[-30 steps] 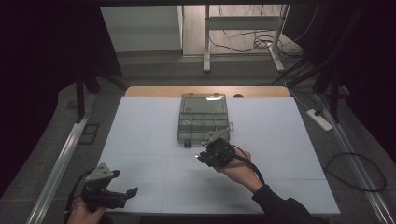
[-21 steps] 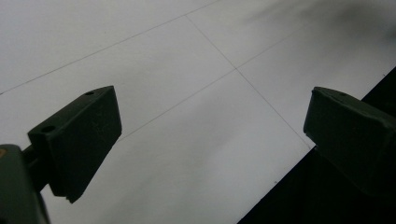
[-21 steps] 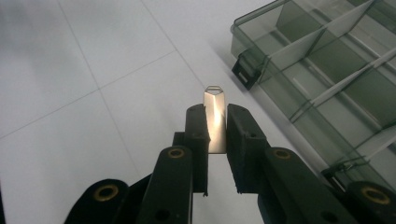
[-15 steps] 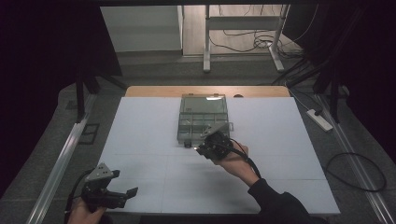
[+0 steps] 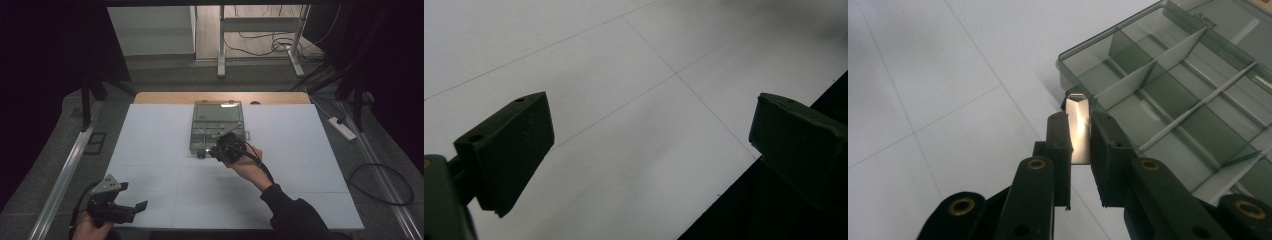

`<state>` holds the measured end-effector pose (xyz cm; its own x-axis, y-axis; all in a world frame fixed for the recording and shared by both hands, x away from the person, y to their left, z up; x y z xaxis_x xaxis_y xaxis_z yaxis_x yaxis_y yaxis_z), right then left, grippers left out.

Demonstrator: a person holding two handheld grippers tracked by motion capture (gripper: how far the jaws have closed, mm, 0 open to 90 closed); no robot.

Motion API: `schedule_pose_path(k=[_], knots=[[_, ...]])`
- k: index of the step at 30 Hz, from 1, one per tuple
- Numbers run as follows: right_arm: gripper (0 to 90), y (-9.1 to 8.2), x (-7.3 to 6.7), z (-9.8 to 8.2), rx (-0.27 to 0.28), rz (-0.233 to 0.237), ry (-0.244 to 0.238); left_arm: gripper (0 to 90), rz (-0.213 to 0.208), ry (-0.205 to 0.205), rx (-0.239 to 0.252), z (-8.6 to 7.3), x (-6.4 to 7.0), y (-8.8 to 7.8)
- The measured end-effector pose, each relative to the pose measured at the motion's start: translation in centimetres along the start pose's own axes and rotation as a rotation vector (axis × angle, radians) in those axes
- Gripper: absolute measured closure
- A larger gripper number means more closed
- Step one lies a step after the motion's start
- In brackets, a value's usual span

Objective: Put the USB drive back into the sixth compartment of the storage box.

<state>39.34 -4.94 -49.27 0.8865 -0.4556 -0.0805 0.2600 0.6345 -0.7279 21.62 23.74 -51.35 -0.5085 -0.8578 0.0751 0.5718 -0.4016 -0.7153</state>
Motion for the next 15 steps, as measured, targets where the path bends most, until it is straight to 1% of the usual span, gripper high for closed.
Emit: schedule_pose_path(k=[5, 6, 10, 15], knots=[[78.5, 0.2, 0.5, 0.3, 0.007, -0.008, 0.006, 4.3, 0.0, 0.0, 0.0, 0.0, 0.0, 0.0], [78.5, 0.3, 0.8, 0.5, 0.011, -0.013, 0.016, 4.3, 0.0, 0.002, 0.0, 0.0, 0.0, 0.0], [78.5, 0.4, 1.1, 0.6, 0.017, -0.016, 0.015, 4.3, 0.0, 0.002, 0.0, 0.0, 0.0, 0.0], [78.5, 0.8, 1.9, 1.0, 0.024, -0.026, 0.029, 4.3, -0.001, 0.001, 0.0, 0.0, 0.0, 0.0]])
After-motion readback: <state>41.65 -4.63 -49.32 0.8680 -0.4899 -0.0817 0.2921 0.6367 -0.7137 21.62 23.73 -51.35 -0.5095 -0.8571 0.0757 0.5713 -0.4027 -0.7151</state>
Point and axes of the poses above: each handheld gripper's, and its own axes: y roughly forward along the jaws, z roughly out of its top, x roughly to its right, the point moved 5 cm from there along y, roughly forward along the jaws, and after that the axes turned 7 degrees about z, right-handed, at the moved point
